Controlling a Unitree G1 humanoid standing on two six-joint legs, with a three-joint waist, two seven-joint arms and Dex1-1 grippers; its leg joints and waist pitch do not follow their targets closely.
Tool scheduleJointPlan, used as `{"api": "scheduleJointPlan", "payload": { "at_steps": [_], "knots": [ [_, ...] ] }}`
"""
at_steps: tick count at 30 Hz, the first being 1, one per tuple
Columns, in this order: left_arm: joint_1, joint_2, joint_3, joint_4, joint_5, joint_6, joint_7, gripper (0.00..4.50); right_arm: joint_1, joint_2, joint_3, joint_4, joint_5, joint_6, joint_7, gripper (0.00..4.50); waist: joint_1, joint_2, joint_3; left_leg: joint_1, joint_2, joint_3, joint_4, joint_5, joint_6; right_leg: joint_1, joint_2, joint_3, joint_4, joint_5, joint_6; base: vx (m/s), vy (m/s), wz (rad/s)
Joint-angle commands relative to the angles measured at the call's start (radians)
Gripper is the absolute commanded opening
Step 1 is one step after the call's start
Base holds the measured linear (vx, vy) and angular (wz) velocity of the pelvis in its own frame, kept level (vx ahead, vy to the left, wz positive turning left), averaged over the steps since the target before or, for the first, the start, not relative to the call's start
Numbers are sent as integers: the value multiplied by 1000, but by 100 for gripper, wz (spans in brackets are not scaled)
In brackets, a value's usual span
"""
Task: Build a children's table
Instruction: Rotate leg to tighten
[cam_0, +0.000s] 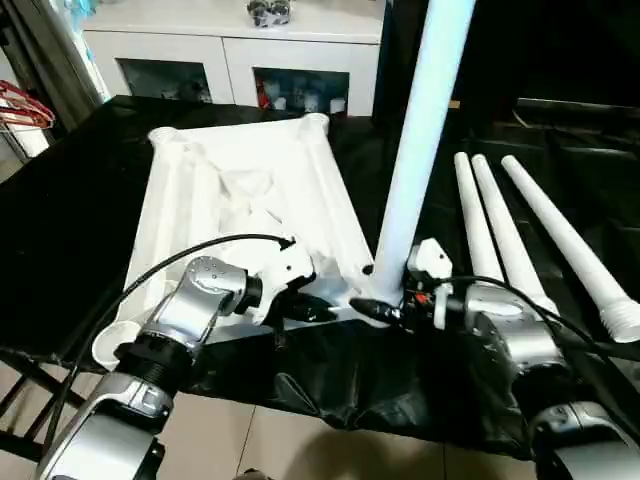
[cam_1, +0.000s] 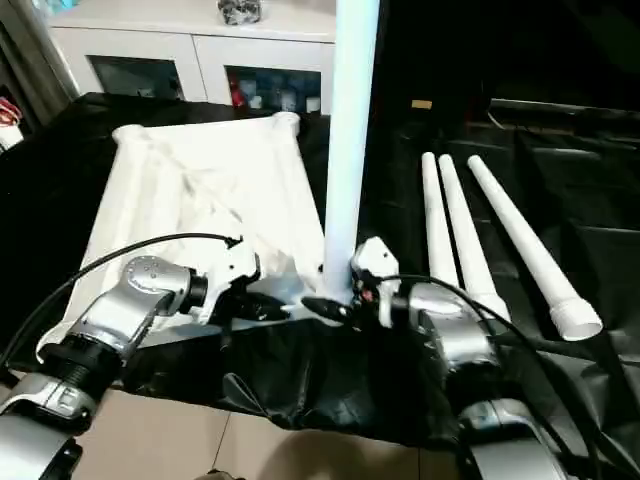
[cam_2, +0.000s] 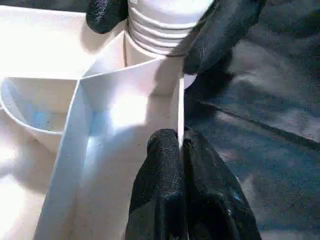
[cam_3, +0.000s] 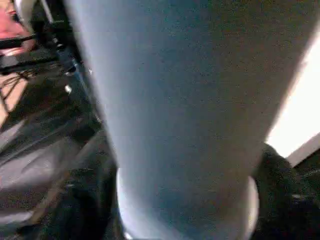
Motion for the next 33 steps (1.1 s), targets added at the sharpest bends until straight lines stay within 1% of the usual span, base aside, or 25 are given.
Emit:
{"api": "scheduleJointPlan", "payload": {
  "at_steps": [1, 3, 5, 7, 9, 10, 11, 12, 13, 14, 15, 16, 17, 18, 19, 21, 22, 24, 25, 26, 27, 29, 30, 31, 33],
  "knots": [
    [-8, -9, -8, -46, -27, -5, -21, 0, 27, 13, 69, -33, 6, 45, 78, 296, -2, 2, -69, 17, 43, -11, -65, -199, 86, 56, -79, 44, -70, -103, -250, 0, 0, 0],
    [-9, -12, -6, -43, -24, -7, -10, 0, 32, 16, 74, -39, 8, 55, 81, 279, -4, 0, -68, 18, 42, -10, -65, -212, 79, 55, -81, 44, -74, -139, -245, 0, 0, 0],
    [-9, -14, -5, -41, -23, -9, -5, 0, 34, 17, 76, -42, 9, 58, 80, 275, -4, 0, -67, 18, 41, -10, -65, -216, 74, 54, -82, 45, -76, -156, -241, 0, 0, 0],
    [-17, -35, 9, -23, -16, -15, 49, 0, 31, 35, 70, -27, 1, 43, 38, 274, -4, 0, -67, 18, 42, -10, -65, -212, 70, 53, -81, 46, -76, -162, -237, 0, 0, 0],
    [-36, -69, 33, 7, -1, -12, 144, 0, 13, 71, 48, 19, -26, 25, -67, 273, -8, 0, -65, 21, 41, -11, -67, -222, 59, 50, -82, 46, -78, -174, -236, 0, 0, 0],
    [-47, -87, 44, 24, 8, -7, 195, 0, -5, 93, 35, 59, -50, 16, -156, 273, -9, -1, -65, 21, 40, -12, -68, -229, 55, 51, -83, 45, -80, -190, -234, 0, 0, 0],
    [-55, -100, 49, 35, 16, 0, 238, 0, -20, 112, 24, 87, -68, 13, -238, 272, -14, -2, -62, 22, 38, -12, -70, -246, 44, 50, -83, 45, -84, -233, -224, 0, 0, 0],
    [-55, -100, 49, 35, 16, 0, 238, 0, -20, 112, 24, 87, -68, 13, -238, 272, -15, -2, -62, 22, 37, -12, -70, -251, 37, 49, -84, 45, -86, -256, -216, 0, 0, 0],
    [-68, -120, 58, 49, 27, 14, 299, 0, -44, 141, 7, 133, -85, 20, -358, 272, -17, -3, -61, 22, 35, -13, -70, -257, 32, 49, -84, 46, -87, -274, -210, 0, 0, 0],
    [-68, -120, 58, 49, 27, 14, 299, 0, -44, 141, 7, 133, -85, 20, -358, 272, -25, -3, -60, 20, 34, -14, -73, -258, 23, 50, -83, 46, -87, -289, -202, 0, 0, 0],
    [-77, -135, 64, 59, 35, 28, 345, 0, -63, 163, -6, 167, -93, 30, -445, 272, -27, -3, -62, 24, 34, -15, -72, -268, 25, 49, -84, 46, -92, -302, -195, 0, 0, 0],
    [-91, -161, 78, 70, 43, 56, 416, 0, -89, 195, -25, 213, -99, 33, -560, 272, -34, 3, -60, 22, 34, -14, -71, -262, 21, 46, -84, 48, -90, -293, -199, 0, 0, 0],
    [-100, -184, 89, 77, 46, 76, 469, 0, -111, 220, -40, 252, -98, 39, -644, 272, -39, 2, -62, 20, 32, -15, -72, -260, 19, 48, -83, 46, -89, -288, -201, 0, 0, 0],
    [-109, -207, 101, 85, 49, 92, 522, 0, -130, 243, -51, 282, -96, 38, -706, 272, -41, 0, -63, 24, 31, -15, -70, -258, 17, 47, -82, 45, -92, -287, -198, 0, 0, 0],
    [-115, -230, 108, 89, 52, 102, 565, 0, -148, 263, -58, 306, -99, 37, -763, 272, -43, 1, -63, 22, 31, -13, -68, -256, 19, 46, -82, 46, -91, -280, -201, 0, 0, 0],
    [-118, -245, 112, 93, 55, 105, 590, 0, -159, 276, -61, 322, -104, 33, -791, 272, -43, 1, -66, 20, 31, -14, -67, -243, 27, 49, -82, 46, -90, -255, -204, 0, 0, 0],
    [-118, -259, 111, 94, 57, 100, 604, 0, -166, 285, -64, 332, -108, 23, -808, 272, -42, 0, -67, 15, 30, -14, -66, -222, 38, 53, -81, 45, -86, -213, -209, 0, 0, 0],
    [-115, -276, 102, 93, 56, 84, 600, 0, -175, 299, -85, 345, -91, 15, -797, 272, -41, 1, -72, 14, 31, -12, -63, -194, 54, 54, -80, 46, -80, -147, -222, 0, 0, 0],
    [-115, -276, 102, 93, 56, 84, 600, 0, -175, 299, -85, 345, -91, 15, -797, 307, -39, -3, -73, 12, 31, -12, -61, -171, 70, 57, -80, 45, -74, -105, -233, 0, 0, 0],
    [-110, -283, 94, 89, 54, 74, 589, 0, -178, 304, -96, 349, -78, 15, -783, 328, -37, -1, -73, 12, 31, -11, -61, -164, 77, 56, -80, 45, -74, -92, -236, 0, 0, 0],
    [-107, -287, 89, 86, 52, 68, 582, 0, -180, 307, -102, 351, -70, 15, -775, 342, -38, -2, -71, 12, 31, -10, -61, -174, 86, 56, -81, 44, -76, -100, -239, 0, 0, 0],
    [-103, -290, 82, 84, 51, 63, 570, 0, -185, 308, -102, 360, -70, 8, -772, 344, -39, -2, -68, 13, 31, -10, -63, -192, 84, 55, -83, 44, -80, -135, -235, 0, 0, 0],
    [-99, -291, 72, 89, 51, 51, 555, 0, -193, 302, -98, 373, -84, -27, -798, 360, -38, 7, -67, 15, 32, -11, -63, -207, 76, 54, -84, 44, -82, -167, -229, 0, 0, 0],
    [-98, -292, 69, 93, 49, 41, 551, 0, -194, 294, -97, 371, -89, -45, -803, 360, -40, 6, -67, 16, 33, -11, -64, -223, 67, 52, -83, 44, -86, -186, -224, 0, 0, 0],
    [-100, -291, 67, 107, 53, 16, 559, 0, -192, 274, -103, 356, -91, -64, -802, 360, -40, 4, -67, 16, 33, -12, -65, -225, 63, 53, -81, 45, -84, -176, -225, 0, 0, 0]
  ]
}}
